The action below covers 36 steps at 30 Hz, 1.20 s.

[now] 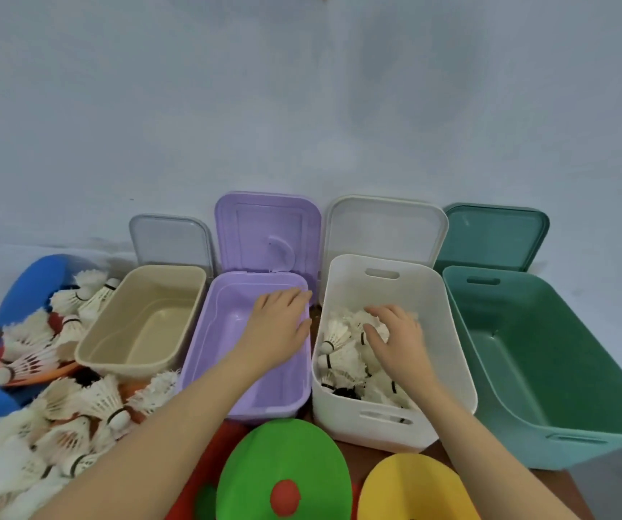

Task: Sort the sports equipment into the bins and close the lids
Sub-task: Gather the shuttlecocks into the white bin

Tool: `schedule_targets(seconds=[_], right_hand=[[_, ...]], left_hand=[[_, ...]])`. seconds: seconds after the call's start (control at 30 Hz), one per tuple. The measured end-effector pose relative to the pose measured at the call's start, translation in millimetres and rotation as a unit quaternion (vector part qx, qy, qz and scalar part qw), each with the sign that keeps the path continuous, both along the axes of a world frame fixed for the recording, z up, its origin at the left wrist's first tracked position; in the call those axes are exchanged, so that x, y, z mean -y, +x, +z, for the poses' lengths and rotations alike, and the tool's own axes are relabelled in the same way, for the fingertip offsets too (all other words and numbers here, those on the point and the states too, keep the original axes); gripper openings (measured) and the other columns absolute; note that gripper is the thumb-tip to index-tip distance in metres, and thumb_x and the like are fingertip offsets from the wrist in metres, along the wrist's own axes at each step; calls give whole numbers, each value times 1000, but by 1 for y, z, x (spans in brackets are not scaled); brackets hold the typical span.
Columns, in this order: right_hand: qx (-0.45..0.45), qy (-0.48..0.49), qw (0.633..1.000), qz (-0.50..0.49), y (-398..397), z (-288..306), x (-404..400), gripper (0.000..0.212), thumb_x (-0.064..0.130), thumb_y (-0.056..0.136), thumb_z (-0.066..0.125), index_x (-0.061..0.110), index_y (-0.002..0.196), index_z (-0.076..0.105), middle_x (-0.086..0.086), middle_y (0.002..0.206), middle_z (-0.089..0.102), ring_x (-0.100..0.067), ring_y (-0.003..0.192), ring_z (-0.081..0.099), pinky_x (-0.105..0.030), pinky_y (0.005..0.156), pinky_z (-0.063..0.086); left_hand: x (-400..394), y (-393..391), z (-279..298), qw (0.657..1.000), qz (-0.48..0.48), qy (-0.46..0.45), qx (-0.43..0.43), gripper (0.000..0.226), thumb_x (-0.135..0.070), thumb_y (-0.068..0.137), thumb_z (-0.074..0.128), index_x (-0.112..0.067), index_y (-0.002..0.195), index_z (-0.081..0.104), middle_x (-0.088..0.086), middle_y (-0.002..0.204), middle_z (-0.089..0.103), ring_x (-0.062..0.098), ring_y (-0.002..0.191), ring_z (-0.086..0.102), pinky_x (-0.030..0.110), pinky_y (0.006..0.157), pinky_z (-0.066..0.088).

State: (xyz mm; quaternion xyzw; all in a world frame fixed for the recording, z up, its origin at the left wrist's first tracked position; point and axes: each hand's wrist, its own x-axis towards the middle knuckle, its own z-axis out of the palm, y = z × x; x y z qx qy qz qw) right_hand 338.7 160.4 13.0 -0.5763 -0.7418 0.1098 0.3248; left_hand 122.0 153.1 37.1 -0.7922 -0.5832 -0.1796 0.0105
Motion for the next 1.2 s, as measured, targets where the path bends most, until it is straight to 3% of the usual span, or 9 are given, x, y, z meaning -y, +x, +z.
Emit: schedule_targets(seconds=[0.1,0.27,0.43,0.53,0.63,0.73,0.87,0.97,1.2], right_hand=[[-25,19,999,27,-28,3,16,25,19,85,58,17,110,65,0,103,63,-24,98,58,-44,87,45],[-60,58,993,79,-89,7,51,27,25,85,50,13,103,67,2,91,62,-12,85,55,-26,77,42],[-78,25,991,109,-153,-7,80,31,31,86,50,13,105,67,10,94,58,-1,84,52,-17,78,41],[-79,-14,991,111,-186,-21,98,22,22,85,60,13,104,67,11,91,57,-3,82,53,-18,78,41],[-47,-64,991,106,-215,-32,116,22,29,83,64,15,99,69,7,86,62,-11,80,57,-31,79,46],[10,-109,989,98,-240,-46,130,40,52,77,54,21,98,69,6,87,65,-15,86,59,-39,85,44],[142,-133,980,45,-264,-61,149,30,48,84,55,29,107,62,11,103,59,-13,106,46,-31,87,21],[169,-164,972,10,-280,-64,154,19,39,85,53,30,99,63,11,100,59,-16,107,44,-33,83,18],[-21,-60,995,-77,-300,-53,166,17,15,84,59,28,77,66,14,74,63,-11,83,53,-30,70,14]], left_hand=[[21,-33,1,1000,7,-6,-4,57,-40,83,32,-12,126,56,7,123,60,29,111,56,43,90,39],[54,-102,-5,1000,24,-1,-1,49,-39,77,38,-13,108,65,4,102,67,27,90,65,40,72,49],[91,-177,-29,996,67,-55,37,68,-50,74,21,-19,122,57,0,121,57,25,113,49,37,90,30],[114,-213,-48,993,81,-69,47,60,-50,82,26,-21,125,54,-1,126,53,23,119,43,36,92,26],[130,-242,-64,991,85,-99,38,39,-39,94,41,-25,129,48,-6,132,46,17,124,34,34,97,23],[143,-266,-72,988,86,-125,26,52,-51,88,32,-28,133,45,-8,137,43,15,128,31,33,100,18],[160,-284,-82,988,31,-151,23,78,-67,71,11,-32,131,46,-13,133,45,12,125,31,31,97,17],[167,-288,-88,989,-13,-148,13,74,-67,74,12,-33,130,47,-15,130,48,9,123,33,28,90,15],[184,-305,-82,990,-89,-86,67,61,-69,81,29,-32,121,57,-18,116,57,5,114,42,23,88,15]])
